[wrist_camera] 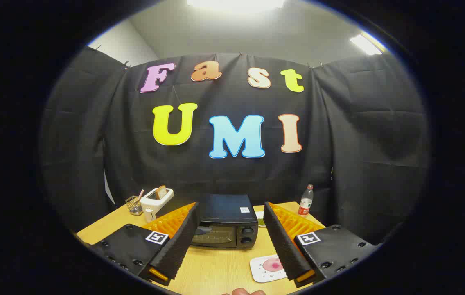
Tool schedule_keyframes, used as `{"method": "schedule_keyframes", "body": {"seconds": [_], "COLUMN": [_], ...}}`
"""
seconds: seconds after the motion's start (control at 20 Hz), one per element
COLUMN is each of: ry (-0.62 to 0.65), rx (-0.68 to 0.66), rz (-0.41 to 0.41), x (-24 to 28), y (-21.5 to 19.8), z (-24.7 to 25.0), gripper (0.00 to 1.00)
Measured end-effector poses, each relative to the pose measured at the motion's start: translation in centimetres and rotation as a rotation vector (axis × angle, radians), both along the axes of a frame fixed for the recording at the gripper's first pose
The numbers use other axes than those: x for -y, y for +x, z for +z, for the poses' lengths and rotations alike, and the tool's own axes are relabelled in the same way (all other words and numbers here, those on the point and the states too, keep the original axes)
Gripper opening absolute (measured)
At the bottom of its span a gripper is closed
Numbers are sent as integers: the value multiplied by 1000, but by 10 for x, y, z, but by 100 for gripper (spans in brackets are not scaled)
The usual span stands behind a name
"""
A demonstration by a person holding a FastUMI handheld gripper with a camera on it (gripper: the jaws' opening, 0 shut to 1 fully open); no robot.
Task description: Open the toaster oven, put the food inside, and close the toaster oven door.
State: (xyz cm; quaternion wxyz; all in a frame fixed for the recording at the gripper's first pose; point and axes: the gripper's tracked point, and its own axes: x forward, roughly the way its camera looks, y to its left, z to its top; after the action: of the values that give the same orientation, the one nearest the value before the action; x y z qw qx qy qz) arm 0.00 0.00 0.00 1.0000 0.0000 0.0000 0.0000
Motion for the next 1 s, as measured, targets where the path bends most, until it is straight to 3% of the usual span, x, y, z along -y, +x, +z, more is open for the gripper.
{"method": "schedule_keyframes", "body": {"seconds": [1.0], "ry": [-32], "rx": [-15], "rz": [16], "x": [-1], "y": [-24], "z": [-20], "gripper": [98]}}
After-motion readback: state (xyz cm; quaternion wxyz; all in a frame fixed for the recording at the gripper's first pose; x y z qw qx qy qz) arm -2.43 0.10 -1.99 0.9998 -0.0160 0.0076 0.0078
